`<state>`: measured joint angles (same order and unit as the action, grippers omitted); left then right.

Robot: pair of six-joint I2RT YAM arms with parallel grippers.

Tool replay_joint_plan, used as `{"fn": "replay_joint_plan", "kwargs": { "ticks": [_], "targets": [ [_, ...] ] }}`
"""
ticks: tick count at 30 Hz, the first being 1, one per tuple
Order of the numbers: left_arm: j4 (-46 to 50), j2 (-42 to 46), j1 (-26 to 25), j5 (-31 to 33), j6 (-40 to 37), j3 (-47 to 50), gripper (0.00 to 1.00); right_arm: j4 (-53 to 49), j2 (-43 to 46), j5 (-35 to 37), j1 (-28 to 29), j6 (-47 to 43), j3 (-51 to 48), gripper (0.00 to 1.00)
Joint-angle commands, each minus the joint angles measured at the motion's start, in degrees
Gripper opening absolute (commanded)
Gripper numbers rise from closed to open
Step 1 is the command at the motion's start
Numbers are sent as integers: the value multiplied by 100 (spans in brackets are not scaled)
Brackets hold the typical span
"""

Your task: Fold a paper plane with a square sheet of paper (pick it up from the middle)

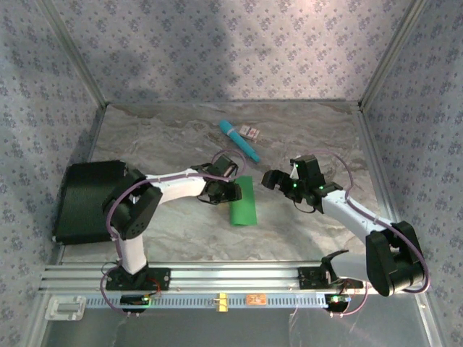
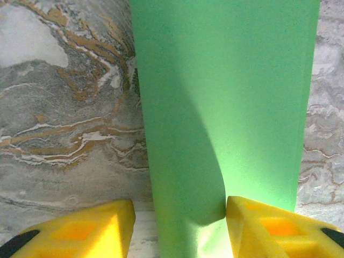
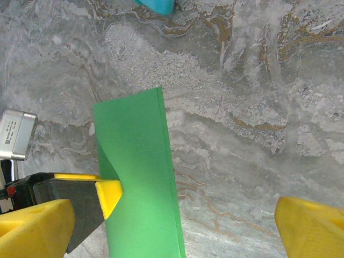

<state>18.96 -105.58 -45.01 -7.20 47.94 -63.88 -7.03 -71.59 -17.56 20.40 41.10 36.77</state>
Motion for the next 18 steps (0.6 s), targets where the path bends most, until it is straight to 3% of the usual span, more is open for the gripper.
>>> {"fn": "replay_joint_plan", "kwargs": {
  "ticks": [1, 18],
  "targets": [
    [301, -361, 27, 197, -152, -104, 50, -38, -35, 62, 43, -14, 146, 98],
    [683, -665, -35, 393, -305, -397, 53, -50, -83, 78, 73, -23, 173, 98]
  ]
}}
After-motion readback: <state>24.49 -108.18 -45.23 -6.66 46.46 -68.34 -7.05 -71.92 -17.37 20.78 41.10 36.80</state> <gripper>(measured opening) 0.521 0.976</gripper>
